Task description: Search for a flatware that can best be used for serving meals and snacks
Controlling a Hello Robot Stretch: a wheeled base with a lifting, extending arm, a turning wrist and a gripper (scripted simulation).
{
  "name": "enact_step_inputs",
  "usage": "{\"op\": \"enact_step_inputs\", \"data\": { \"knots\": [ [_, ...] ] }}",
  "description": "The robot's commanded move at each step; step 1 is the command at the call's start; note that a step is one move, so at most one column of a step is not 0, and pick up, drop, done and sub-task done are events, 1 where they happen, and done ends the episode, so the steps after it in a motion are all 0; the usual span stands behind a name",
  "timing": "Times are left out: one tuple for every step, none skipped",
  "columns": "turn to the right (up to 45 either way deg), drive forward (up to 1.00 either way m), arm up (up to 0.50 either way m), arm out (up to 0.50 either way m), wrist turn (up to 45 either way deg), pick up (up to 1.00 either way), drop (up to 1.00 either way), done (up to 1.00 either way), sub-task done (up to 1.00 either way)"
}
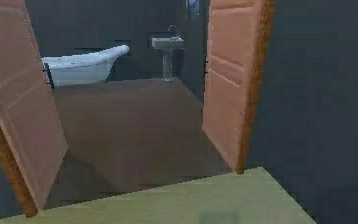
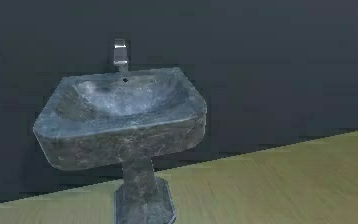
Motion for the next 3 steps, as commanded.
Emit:
{"op": "enact_step_inputs", "data": {
  "knots": [
    [-15.0,0.0,0.0,0.0,0.0,0.0,0.0,0.0,0.0],
    [0.0,1.0,0.0,0.0,0.0,0.0,0.0,0.0,0.0],
    [0.0,1.0,0.0,0.0,0.0,0.0,0.0,0.0,0.0]
  ]
}}
